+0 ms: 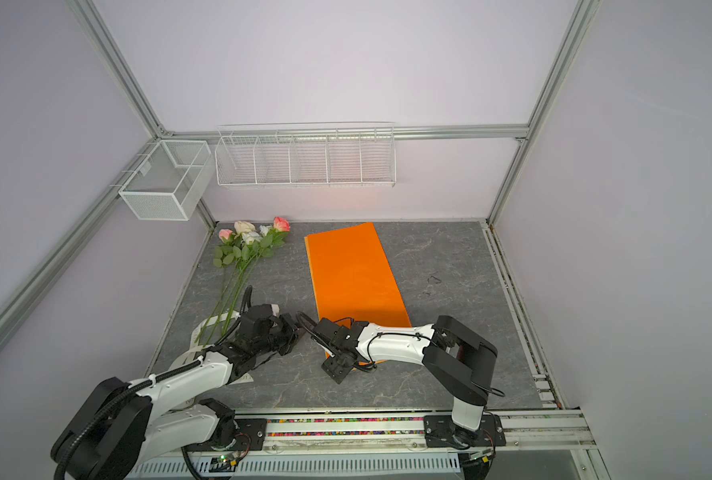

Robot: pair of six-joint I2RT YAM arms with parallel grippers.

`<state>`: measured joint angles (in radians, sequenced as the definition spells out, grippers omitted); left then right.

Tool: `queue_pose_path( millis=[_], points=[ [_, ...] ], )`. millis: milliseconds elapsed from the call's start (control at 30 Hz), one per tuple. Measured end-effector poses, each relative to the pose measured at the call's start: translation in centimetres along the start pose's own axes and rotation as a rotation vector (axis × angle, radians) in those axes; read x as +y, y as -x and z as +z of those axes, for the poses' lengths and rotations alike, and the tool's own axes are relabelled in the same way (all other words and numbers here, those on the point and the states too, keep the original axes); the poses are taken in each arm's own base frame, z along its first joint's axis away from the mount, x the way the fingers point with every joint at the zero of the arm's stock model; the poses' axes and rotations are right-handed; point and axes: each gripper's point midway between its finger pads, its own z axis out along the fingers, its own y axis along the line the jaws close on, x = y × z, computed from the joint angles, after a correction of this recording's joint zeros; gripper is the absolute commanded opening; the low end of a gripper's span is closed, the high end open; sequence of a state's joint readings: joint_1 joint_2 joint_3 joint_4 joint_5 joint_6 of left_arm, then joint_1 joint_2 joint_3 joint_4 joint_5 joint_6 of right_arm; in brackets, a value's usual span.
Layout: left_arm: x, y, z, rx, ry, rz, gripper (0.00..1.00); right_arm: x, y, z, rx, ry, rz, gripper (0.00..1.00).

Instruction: Tie the bouquet of fake flowers

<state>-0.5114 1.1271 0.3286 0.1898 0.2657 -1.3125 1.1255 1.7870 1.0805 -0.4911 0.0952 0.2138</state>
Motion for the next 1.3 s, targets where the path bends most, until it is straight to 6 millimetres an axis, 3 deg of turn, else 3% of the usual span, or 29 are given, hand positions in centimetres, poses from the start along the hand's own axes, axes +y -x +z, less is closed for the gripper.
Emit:
queue_pose_path(
  millis=[233, 533, 867, 1067, 1300],
  points=[
    [1.0, 1.7, -2.4, -0.095, 0.012, -0.004, 0.00, 0.1, 0.2, 0.6, 0.008, -0.044, -0.042, 0.80],
    [1.7, 1.8, -2.8, -0.107, 0.040, -0.002, 0.00, 1.5, 1.0, 0.8, 0.001, -0.076, -0.092, 0.84],
    [1.8, 1.7, -2.8, -0.103, 0.043, 0.003, 0.00, 1.6, 1.4, 1.4, -0.023, -0.026, -0.038, 0.42],
    [2.1, 1.6, -2.6, -0.093, 0.054, -0.001, 0.01, 0.9, 2.1, 1.3, -0.053, -0.019, 0.006, 0.28],
    [2.2, 0.5, -1.0, -0.001, 0.045, 0.011, 0.37, -0.5, 0.7, 0.2, -0.061, 0.082, 0.108, 0.19]
  ],
)
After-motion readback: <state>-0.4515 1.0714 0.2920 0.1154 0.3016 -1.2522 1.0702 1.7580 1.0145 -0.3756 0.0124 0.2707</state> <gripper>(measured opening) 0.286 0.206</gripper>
